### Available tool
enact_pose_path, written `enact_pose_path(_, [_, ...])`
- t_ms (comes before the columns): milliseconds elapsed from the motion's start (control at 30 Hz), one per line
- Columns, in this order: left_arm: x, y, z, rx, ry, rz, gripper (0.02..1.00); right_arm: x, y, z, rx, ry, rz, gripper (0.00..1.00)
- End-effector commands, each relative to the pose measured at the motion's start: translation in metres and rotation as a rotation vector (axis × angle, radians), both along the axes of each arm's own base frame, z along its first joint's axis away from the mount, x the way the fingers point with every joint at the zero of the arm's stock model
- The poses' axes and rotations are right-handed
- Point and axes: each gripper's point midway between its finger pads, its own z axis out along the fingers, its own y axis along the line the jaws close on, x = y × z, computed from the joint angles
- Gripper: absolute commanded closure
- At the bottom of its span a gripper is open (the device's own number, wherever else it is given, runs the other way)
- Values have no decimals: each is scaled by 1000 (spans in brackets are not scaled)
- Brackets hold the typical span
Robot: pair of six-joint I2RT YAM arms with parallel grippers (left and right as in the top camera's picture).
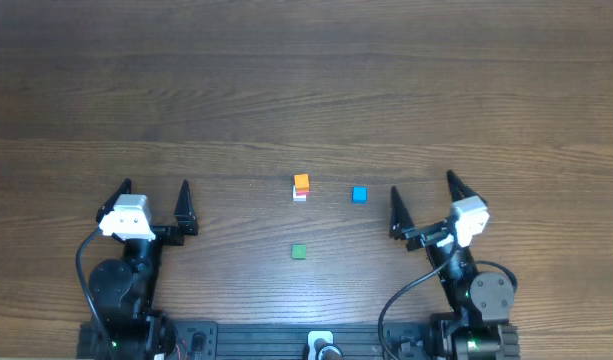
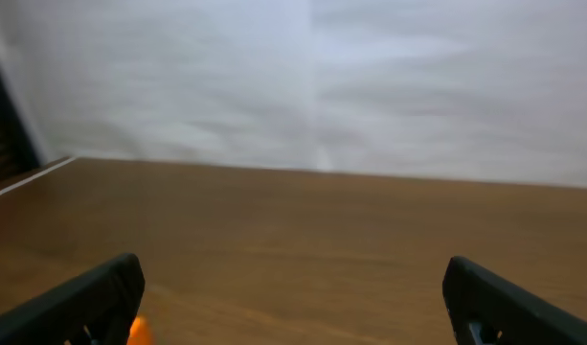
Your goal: Stack Cubes
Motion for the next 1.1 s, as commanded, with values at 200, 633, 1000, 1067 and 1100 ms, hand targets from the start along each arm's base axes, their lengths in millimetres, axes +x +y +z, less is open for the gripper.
enact_pose_path(200, [0,2,-2,19,-1,10,18,19,43,34,79,333,260,7])
enact_pose_path(633, [0,2,-2,19,-1,10,18,8,83,-9,117,844,319,9])
enact_pose_path(1000, [0,2,-2,19,-1,10,18,-26,138,-66,-79,1182,193,7])
enact_pose_path(1067, [0,2,-2,19,-1,10,18,-30,146,-73,-114,1211,179,9])
enact_pose_path(1100, [0,2,-2,19,-1,10,20,-30,150,-75,-129,1221,179,7])
